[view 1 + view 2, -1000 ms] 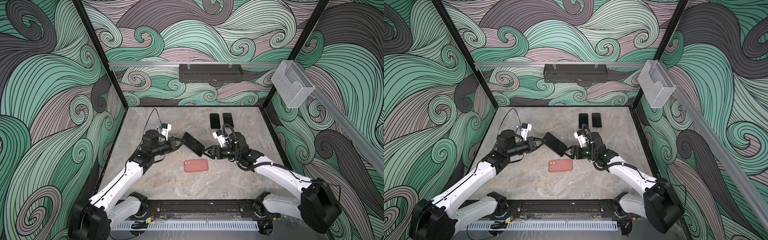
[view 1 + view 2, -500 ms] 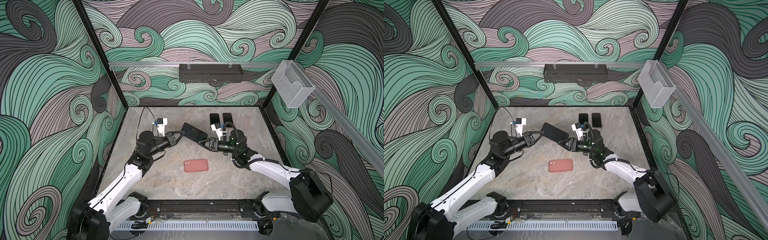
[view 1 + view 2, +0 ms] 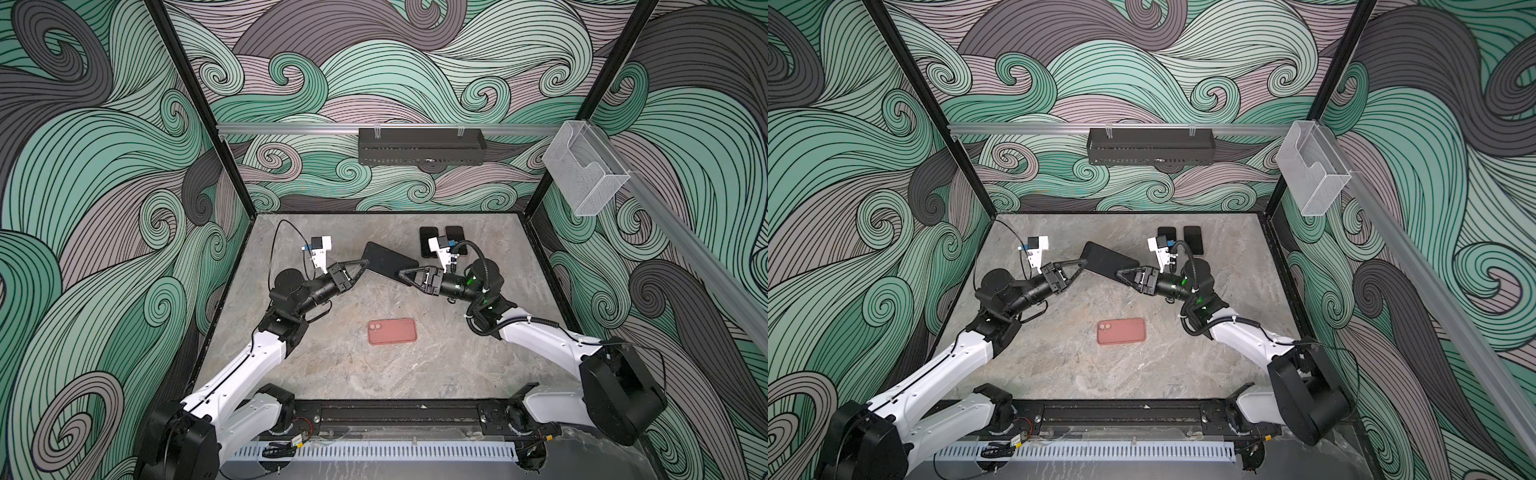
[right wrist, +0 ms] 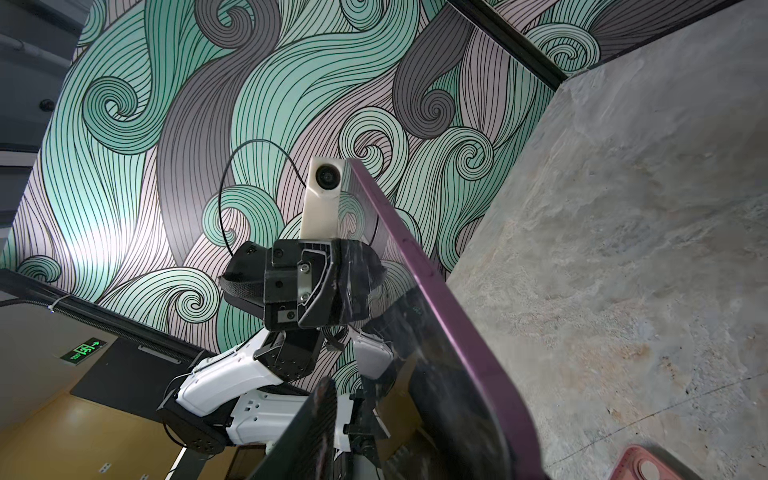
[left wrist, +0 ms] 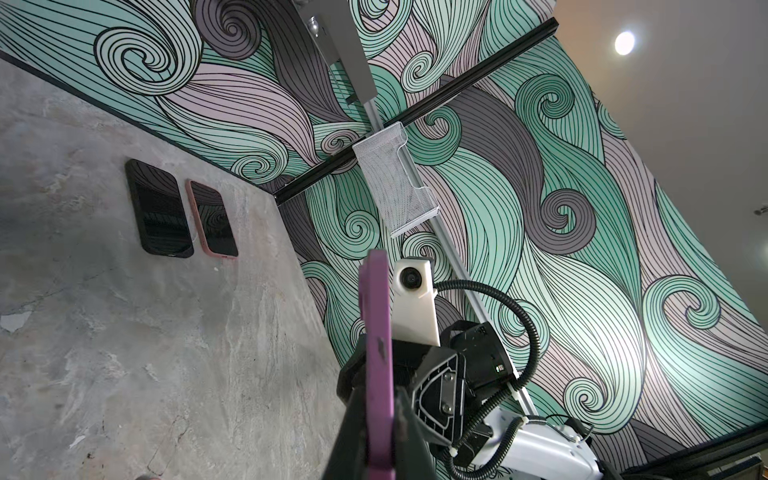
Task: Put the phone into the phone case
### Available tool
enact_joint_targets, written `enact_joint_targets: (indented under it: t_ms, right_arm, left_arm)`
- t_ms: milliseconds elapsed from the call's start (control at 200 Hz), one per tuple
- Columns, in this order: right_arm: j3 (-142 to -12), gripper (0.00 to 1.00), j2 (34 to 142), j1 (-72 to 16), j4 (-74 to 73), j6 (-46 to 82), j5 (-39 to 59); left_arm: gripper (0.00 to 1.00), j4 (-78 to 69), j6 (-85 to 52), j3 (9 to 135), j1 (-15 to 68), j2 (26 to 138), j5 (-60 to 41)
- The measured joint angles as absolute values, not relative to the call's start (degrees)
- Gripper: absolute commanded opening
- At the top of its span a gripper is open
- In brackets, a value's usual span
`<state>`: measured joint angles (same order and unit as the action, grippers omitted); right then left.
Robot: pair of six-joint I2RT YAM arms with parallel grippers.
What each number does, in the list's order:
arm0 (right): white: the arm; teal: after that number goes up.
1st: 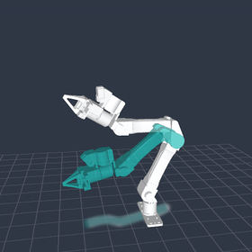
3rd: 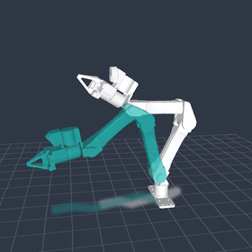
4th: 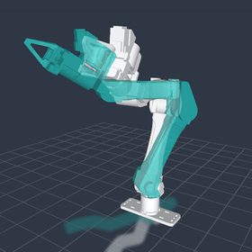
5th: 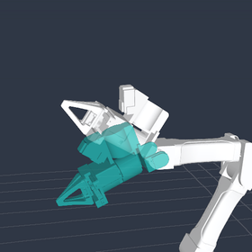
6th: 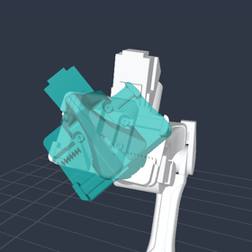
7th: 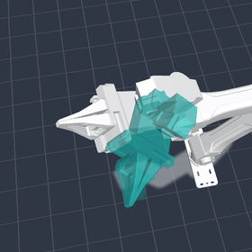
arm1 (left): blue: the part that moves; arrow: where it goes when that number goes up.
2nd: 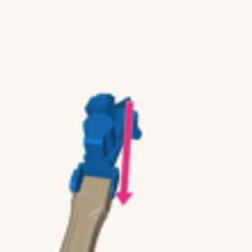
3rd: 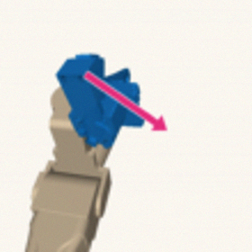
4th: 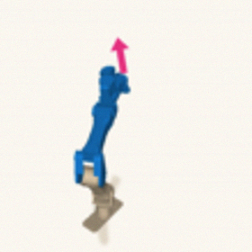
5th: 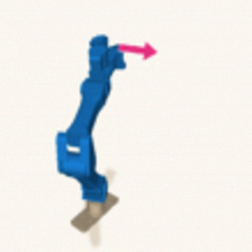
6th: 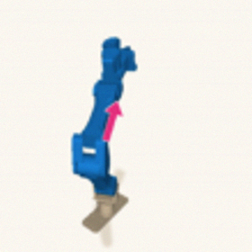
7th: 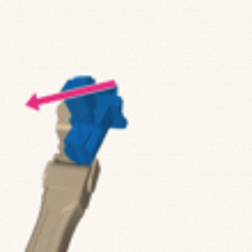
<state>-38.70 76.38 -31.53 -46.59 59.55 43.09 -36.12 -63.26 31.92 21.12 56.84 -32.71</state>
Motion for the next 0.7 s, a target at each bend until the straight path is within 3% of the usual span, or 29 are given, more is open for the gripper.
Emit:
enact_joint_targets:
  t_ms: [701]
  right_arm:
    - [-38.09,0.25,76.34,-31.48,-51.68,64.23,40.97]
  left_arm:
    - [0.0,-42.24,-66.11,27.31,21.12,52.97,-26.11]
